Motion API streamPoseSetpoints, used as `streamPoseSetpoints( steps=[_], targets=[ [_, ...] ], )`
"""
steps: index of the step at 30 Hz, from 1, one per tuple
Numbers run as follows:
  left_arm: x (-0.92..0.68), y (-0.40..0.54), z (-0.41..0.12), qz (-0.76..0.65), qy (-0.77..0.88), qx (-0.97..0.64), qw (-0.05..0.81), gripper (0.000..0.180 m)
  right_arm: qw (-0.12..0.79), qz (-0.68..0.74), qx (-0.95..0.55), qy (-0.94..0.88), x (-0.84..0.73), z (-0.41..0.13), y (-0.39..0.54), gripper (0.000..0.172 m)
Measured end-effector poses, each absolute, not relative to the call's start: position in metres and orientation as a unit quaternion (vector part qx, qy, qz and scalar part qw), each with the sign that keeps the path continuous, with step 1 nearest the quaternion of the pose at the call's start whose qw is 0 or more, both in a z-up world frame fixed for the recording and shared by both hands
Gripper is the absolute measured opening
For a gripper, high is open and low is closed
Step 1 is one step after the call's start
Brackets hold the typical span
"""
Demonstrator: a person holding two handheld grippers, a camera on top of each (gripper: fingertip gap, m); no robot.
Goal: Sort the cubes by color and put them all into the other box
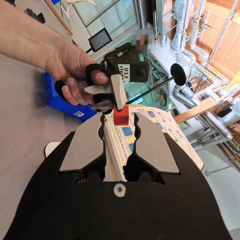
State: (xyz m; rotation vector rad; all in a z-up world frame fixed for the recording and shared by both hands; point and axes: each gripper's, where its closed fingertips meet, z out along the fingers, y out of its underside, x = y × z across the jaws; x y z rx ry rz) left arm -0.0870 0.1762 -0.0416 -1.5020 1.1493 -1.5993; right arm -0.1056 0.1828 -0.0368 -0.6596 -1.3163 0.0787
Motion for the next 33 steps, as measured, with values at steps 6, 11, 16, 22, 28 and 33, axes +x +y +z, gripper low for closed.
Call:
streamPoseSetpoints(
  steps=[6, 11, 16, 22, 28, 33],
  targets=[
    [-0.081, 0.173, -0.046, -0.628, 0.436, -0.567, 0.306, 0.022, 0.753, 0.021, -0.288, -0.591, -0.106, -0.036, 0.181, 0.023],
    [-0.08, 0.171, -0.04, -0.637, 0.431, -0.56, 0.308, 0.022, 0.758, 0.026, -0.29, -0.584, -0.104, -0.029, 0.179, 0.023],
    [-0.094, 0.174, -0.026, -0.608, 0.435, -0.562, 0.354, 0.008, 0.775, 0.013, -0.307, -0.552, -0.079, -0.006, 0.194, 0.023],
    [-0.13, 0.185, -0.006, -0.56, 0.424, -0.569, 0.428, 0.0, 0.794, -0.043, -0.364, -0.485, -0.006, 0.026, 0.247, 0.023],
    [-0.169, 0.2, 0.004, -0.476, 0.406, -0.608, 0.489, 0.0, 0.756, -0.123, -0.528, -0.366, 0.123, 0.017, 0.339, 0.023],
    [-0.193, 0.21, 0.007, -0.443, 0.382, -0.626, 0.516, 0.0, 0.633, -0.137, -0.697, -0.307, 0.221, -0.066, 0.4, 0.023]
  ],
)
